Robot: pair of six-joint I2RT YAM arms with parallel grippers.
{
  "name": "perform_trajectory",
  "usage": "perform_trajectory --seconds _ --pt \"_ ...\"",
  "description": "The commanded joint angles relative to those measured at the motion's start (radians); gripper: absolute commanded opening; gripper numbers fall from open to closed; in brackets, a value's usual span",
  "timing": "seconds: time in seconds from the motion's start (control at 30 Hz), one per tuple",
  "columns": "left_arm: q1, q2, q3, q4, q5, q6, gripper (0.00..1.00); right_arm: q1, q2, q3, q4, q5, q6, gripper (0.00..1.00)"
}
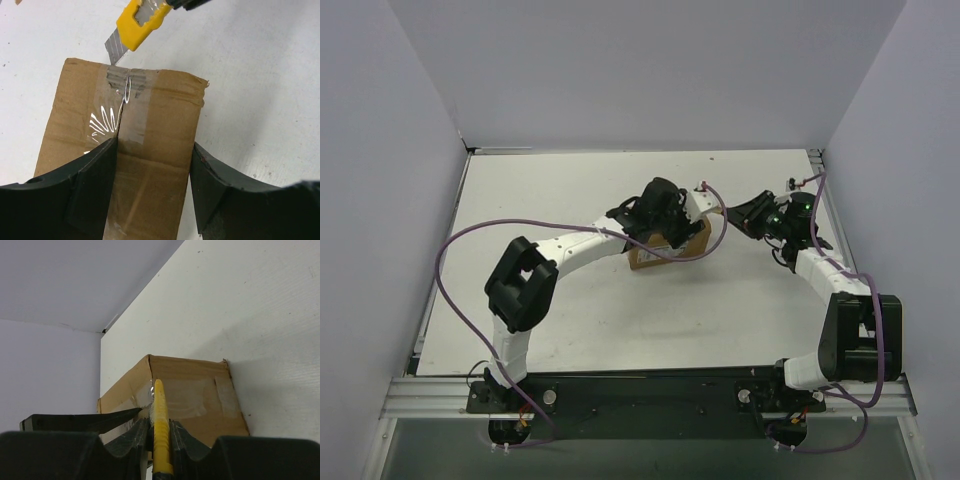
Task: Unpack the express box
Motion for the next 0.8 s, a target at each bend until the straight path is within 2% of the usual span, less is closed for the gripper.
perform_trajectory --seconds 0.0,0.4,0.53,0.57,0.63,0.7,0.73,0.77 --pt "0.095 0.049 0.033 0.031 -0.211 -0.021 0.6 0.008 -0.047 -0.028 -0.106 -0.172 -0.035 0.0" --pt "0.106 0.044 0.025 0.039 -0.193 -0.015 0.59 0.004 -0.046 -0.029 -0.125 -0.181 -0.049 0.0" --pt "0.113 0.003 -0.004 0.003 -0.083 0.039 0.59 -0.044 -0.088 -0.012 -0.151 -0.152 -0.082 0.0" --pt "0.119 -0.014 -0.019 -0.009 -0.055 0.046 0.59 -0.063 -0.102 0.012 -0.184 -0.143 -0.128 0.0" --pt "0.139 -0.069 -0.064 -0.021 0.046 0.062 0.59 -0.065 -0.133 0.105 -0.334 -0.109 -0.347 0.0" --pt "0.15 -0.127 -0.089 -0.047 0.15 0.071 0.66 -0.041 -0.179 0.15 -0.468 -0.076 -0.532 0.0" --pt "0.152 -0.146 -0.108 -0.061 0.183 0.107 0.68 -0.028 -0.196 0.17 -0.499 -0.03 -0.703 0.0" --pt "0.15 -0.162 -0.116 -0.087 0.209 0.125 0.7 -0.013 -0.217 0.17 -0.525 0.005 -0.798 0.0"
